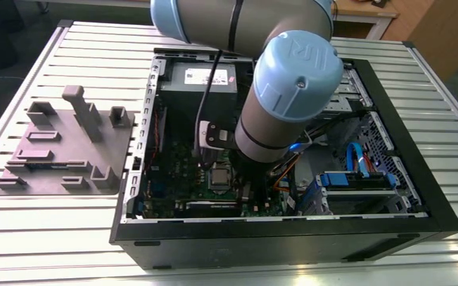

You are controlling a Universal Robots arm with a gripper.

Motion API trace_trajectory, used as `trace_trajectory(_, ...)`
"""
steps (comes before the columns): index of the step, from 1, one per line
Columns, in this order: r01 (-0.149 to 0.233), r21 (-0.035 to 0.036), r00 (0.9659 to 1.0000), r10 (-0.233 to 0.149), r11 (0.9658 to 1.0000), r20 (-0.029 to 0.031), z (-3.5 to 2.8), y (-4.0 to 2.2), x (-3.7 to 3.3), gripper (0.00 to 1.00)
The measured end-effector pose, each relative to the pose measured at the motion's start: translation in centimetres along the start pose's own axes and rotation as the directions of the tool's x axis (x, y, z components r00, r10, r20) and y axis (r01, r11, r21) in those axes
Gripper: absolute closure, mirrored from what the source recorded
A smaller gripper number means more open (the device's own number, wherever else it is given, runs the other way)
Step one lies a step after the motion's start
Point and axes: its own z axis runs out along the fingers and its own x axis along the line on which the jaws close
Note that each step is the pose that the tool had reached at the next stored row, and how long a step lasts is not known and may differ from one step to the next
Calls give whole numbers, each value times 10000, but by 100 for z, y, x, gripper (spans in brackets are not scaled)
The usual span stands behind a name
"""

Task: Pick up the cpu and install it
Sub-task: 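Install the first cpu locking lever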

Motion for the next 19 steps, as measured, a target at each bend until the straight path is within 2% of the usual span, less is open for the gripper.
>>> trace_trajectory(9,-2,-2,10000,2,10000,1,-13,-13,-3,89)
trace_trajectory(12,-1,-1,10000,1,10000,1,-44,-11,-7,89)
trace_trajectory(19,-2,-3,10000,2,10000,-2,-163,-1,-21,89)
